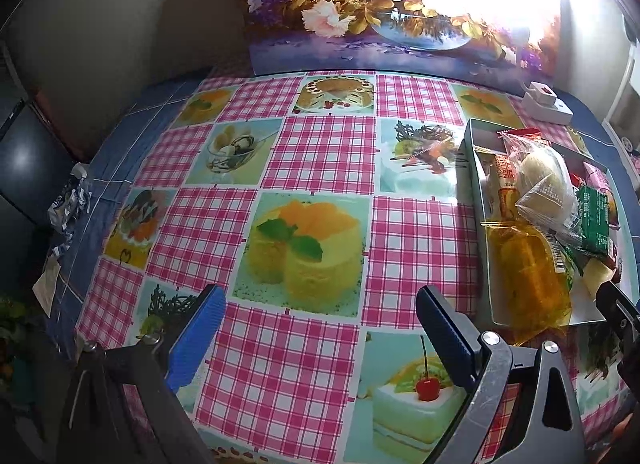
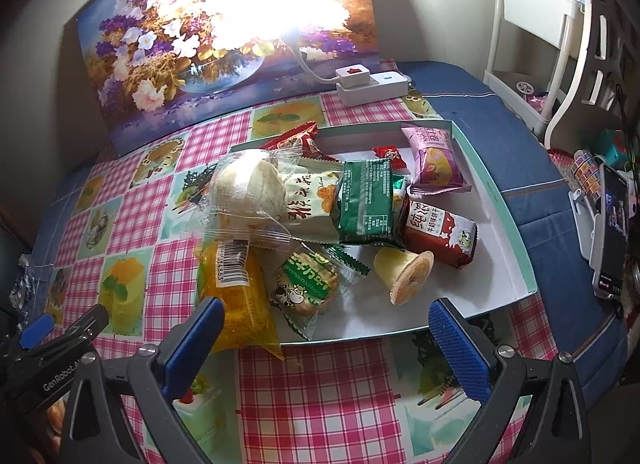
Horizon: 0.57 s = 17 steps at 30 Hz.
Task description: Organize snacks
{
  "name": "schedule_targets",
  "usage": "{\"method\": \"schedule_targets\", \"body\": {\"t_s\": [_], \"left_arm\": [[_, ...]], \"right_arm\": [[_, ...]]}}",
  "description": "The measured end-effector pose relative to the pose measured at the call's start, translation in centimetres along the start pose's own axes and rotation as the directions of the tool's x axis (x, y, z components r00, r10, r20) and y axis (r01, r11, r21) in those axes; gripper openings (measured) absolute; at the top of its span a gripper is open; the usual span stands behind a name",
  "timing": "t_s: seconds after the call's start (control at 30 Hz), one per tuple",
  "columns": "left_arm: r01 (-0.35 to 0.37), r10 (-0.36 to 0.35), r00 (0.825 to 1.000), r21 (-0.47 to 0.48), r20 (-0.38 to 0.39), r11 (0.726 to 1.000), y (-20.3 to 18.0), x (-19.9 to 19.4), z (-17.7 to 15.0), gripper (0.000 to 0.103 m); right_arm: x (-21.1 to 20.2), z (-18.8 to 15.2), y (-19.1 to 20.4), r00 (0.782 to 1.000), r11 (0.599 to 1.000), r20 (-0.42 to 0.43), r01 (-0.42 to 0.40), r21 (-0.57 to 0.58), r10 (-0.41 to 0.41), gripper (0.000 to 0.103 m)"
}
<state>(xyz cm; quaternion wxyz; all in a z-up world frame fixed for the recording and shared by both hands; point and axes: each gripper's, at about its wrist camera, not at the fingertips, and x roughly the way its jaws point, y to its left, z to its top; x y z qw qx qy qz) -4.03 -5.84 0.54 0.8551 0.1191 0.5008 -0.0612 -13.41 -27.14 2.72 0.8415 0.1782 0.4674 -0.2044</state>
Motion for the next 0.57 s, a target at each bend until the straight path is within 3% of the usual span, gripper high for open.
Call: {"method": "schedule_targets", "body": {"t_s": [0.57], "left_arm": [[0.008,-0.008,1.000,-0.004,0.010,1.000,0.05,-0.24,-0.01,0.096]], "right_arm": [[-0.12,0.02,0.19,1.000,1.000,0.006,-0.001,-0.003,0.001,0.103]]}}
